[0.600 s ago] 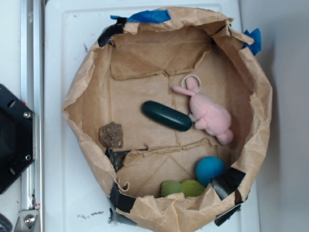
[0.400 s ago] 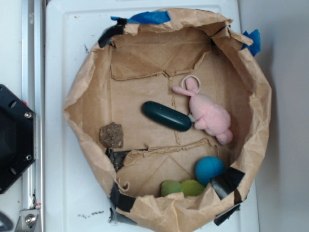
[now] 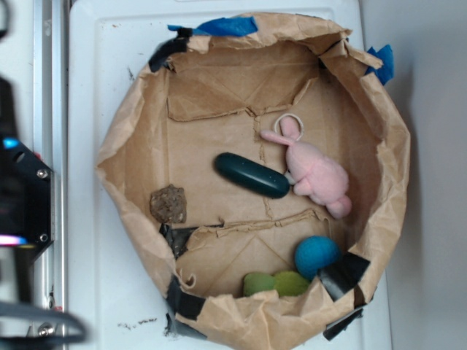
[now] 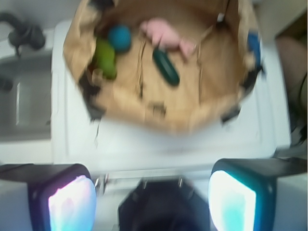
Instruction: Grab the plastic pickle.
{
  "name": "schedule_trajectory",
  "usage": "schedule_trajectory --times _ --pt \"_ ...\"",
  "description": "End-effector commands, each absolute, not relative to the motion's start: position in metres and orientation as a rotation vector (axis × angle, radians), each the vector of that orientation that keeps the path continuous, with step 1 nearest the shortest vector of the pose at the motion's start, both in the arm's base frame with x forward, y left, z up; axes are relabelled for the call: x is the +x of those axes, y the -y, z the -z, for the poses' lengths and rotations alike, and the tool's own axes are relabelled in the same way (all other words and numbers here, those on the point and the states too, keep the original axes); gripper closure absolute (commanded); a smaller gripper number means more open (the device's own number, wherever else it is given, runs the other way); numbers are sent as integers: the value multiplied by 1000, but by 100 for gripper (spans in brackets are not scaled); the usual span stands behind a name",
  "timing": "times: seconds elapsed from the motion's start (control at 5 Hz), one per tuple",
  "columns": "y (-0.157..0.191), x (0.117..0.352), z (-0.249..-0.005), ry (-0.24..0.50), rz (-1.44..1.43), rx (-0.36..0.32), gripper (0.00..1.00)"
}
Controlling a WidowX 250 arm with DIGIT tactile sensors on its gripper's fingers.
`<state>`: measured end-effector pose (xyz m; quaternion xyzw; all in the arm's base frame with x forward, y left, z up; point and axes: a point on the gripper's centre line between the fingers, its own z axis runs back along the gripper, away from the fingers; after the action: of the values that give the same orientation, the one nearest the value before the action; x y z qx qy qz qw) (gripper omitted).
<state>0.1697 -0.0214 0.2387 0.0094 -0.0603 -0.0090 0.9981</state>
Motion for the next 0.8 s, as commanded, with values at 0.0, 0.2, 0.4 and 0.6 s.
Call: schedule_trajectory --times 0.0,0.2,0.4,0.6 --pt "28 245 -224 135 269 -40 0" --pt "26 250 -195 152 463 -53 0" --pt "16 248 -163 166 576 -65 0" --pt "8 256 -144 183 587 -78 0"
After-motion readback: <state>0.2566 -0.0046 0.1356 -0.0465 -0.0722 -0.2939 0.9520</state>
